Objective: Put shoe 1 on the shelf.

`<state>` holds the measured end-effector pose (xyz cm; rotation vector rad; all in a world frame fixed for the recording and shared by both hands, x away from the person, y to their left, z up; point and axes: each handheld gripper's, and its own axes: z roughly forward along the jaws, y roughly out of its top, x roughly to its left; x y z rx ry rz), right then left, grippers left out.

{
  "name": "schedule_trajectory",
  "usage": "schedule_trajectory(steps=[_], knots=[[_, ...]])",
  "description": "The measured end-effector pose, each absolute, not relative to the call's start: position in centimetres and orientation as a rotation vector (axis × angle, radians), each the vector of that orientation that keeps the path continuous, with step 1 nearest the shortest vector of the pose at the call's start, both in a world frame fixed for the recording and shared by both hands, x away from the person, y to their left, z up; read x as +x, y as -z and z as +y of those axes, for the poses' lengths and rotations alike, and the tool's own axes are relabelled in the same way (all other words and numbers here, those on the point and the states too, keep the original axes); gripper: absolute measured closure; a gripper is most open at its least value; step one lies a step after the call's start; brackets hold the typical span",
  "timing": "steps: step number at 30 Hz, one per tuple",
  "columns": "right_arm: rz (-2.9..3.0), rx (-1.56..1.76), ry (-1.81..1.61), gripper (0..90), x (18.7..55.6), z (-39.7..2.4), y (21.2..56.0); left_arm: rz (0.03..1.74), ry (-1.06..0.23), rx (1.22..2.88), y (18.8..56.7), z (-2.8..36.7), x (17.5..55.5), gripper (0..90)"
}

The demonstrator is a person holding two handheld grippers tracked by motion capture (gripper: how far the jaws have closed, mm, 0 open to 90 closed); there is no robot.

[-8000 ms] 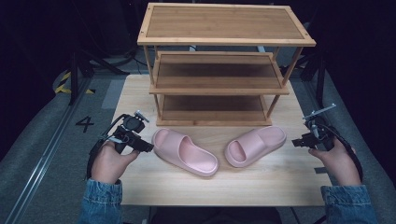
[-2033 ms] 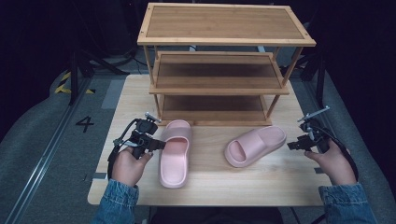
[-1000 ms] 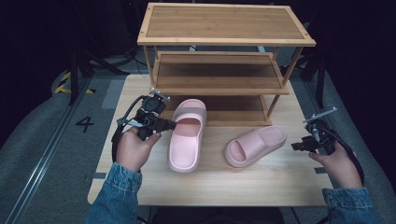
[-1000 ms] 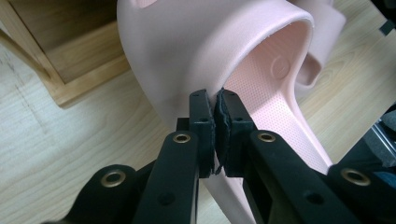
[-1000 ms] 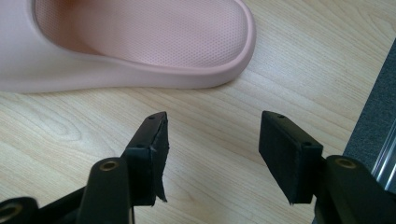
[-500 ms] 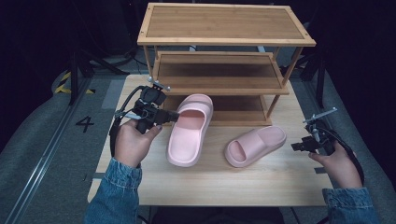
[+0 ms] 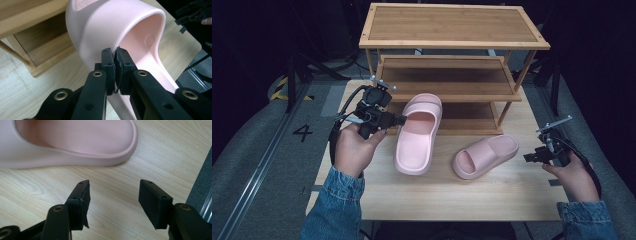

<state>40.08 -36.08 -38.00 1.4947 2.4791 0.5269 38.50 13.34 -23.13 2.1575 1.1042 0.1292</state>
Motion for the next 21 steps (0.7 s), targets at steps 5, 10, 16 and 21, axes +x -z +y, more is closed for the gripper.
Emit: schedule_trajectory(steps=[5,10,16,21], knots=[[2.480,1.490,-0.526,43.0,40.0,-36.1,38.1,1.098,-0.147,2.155,22.1,13.1,39.5,85.5],[2.489,1.493,-0.520,43.0,40.0,-35.9,38.3,1.105,-0.177,2.136,21.3,12.8,40.6,85.5],[2.482,1.500,-0.519,43.0,39.8,-36.1,38.2,1.119,-0.200,2.106,21.1,12.4,42.3,85.5],[2.482,1.500,-0.518,43.0,39.8,-36.2,38.3,1.122,-0.223,2.067,21.1,12.1,43.3,85.5]])
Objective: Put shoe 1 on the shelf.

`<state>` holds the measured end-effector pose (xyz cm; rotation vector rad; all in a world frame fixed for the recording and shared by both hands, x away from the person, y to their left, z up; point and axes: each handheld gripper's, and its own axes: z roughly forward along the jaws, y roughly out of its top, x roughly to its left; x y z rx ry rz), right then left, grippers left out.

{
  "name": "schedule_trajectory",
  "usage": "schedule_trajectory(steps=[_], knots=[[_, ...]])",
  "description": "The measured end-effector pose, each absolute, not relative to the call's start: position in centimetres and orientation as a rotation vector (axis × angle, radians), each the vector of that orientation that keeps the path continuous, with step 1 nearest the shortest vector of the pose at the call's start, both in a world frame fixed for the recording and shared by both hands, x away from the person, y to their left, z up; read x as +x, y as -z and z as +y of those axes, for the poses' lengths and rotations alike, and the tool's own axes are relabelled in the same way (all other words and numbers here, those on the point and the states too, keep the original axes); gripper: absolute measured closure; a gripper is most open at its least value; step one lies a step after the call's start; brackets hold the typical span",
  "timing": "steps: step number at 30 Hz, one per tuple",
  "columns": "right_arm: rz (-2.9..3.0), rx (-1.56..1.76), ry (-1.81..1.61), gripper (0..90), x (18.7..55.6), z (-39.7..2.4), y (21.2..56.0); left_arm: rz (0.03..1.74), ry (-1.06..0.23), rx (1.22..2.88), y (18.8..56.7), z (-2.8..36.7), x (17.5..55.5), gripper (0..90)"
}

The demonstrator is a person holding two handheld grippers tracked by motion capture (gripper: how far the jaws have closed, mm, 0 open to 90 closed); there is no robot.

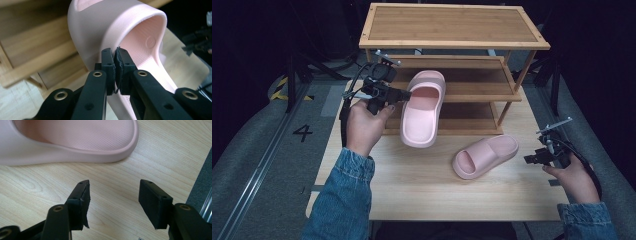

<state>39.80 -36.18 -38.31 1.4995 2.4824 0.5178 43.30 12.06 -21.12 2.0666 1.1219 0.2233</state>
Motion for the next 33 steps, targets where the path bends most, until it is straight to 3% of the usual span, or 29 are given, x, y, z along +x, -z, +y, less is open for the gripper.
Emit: schedule_trajectory(steps=[28,33], knots=[[2.499,1.515,-0.507,42.9,40.2,-36.6,39.2,1.169,-0.318,1.903,22.7,8.2,48.1,85.4],[2.489,1.515,-0.523,42.9,40.0,-36.8,38.8,1.168,-0.407,1.885,23.3,7.9,48.4,85.4]])
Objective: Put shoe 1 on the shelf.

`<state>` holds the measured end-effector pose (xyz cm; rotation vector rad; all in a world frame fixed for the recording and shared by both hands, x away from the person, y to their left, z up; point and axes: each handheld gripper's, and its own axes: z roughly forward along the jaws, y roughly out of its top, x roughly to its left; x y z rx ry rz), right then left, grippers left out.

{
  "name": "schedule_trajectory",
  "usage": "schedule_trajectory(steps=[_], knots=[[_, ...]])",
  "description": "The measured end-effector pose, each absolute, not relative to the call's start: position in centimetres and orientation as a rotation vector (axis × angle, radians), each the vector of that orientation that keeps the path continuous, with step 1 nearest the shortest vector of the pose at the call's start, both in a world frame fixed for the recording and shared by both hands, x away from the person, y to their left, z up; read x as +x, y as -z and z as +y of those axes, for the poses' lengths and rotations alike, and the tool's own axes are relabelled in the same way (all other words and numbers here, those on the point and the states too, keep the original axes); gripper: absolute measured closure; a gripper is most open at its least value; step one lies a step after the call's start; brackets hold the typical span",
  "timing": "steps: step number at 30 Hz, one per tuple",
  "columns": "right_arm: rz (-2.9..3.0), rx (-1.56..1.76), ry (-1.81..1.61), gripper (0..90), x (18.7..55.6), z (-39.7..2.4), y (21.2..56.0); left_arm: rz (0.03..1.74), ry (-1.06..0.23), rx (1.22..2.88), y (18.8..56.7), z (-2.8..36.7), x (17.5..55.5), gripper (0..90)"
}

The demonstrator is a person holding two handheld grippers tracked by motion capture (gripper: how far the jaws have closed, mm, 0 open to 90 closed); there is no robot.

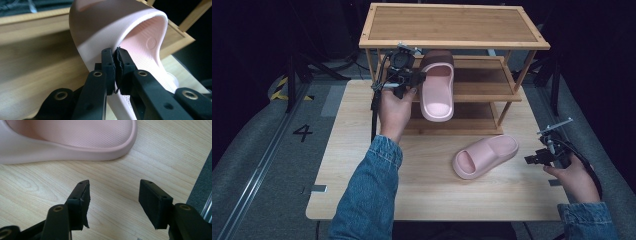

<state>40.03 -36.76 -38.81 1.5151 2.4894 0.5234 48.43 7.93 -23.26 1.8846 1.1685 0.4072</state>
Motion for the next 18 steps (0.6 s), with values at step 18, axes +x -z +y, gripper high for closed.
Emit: schedule_trajectory(steps=[18], knots=[[2.506,1.517,-0.511,42.7,40.1,-36.5,39.2,1.229,-0.380,1.835,26.0,8.7,49.7,85.2]])
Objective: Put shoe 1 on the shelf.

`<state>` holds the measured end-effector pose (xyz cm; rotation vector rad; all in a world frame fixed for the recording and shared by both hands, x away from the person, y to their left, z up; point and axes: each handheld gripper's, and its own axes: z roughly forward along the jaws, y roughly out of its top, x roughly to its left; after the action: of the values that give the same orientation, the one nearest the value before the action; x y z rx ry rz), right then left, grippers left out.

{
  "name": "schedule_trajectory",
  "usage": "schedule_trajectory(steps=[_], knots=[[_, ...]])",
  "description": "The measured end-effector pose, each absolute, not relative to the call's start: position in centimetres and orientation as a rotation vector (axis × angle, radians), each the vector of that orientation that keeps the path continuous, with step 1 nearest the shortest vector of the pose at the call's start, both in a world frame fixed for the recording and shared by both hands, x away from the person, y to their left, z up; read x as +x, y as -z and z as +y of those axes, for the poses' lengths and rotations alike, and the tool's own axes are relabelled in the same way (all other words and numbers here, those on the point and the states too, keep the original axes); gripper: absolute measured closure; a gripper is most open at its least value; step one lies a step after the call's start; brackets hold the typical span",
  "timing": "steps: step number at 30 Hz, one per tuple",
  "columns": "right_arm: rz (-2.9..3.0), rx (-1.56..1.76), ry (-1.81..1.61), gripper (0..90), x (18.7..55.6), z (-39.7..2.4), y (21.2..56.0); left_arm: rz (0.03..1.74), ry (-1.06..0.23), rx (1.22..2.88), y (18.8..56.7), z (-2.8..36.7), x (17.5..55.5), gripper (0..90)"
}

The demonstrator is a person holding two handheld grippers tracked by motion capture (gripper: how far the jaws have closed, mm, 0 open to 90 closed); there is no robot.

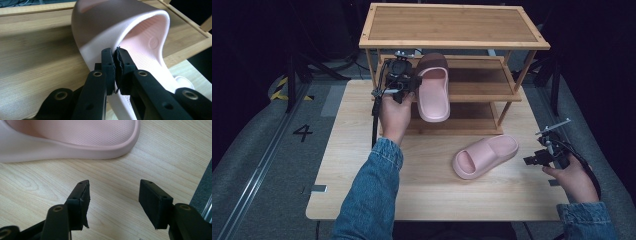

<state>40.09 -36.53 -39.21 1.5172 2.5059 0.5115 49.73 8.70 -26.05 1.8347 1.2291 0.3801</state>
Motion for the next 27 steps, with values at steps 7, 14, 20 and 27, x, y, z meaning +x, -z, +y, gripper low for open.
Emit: schedule_trajectory(steps=[7,14,20,27], knots=[[2.509,1.515,-0.505,42.5,40.1,-36.5,39.3,1.224,-0.356,1.795,26.2,9.1,50.0,84.4],[2.507,1.512,-0.507,42.2,40.1,-36.6,39.2,1.131,-0.403,1.803,25.5,9.3,48.4,67.9],[2.495,1.518,-0.508,42.1,40.0,-36.6,39.0,1.056,-0.429,1.882,24.6,9.5,45.5,63.8],[2.483,1.529,-0.507,42.1,39.9,-36.9,38.9,0.967,-0.373,2.002,23.9,9.3,42.8,66.0]])
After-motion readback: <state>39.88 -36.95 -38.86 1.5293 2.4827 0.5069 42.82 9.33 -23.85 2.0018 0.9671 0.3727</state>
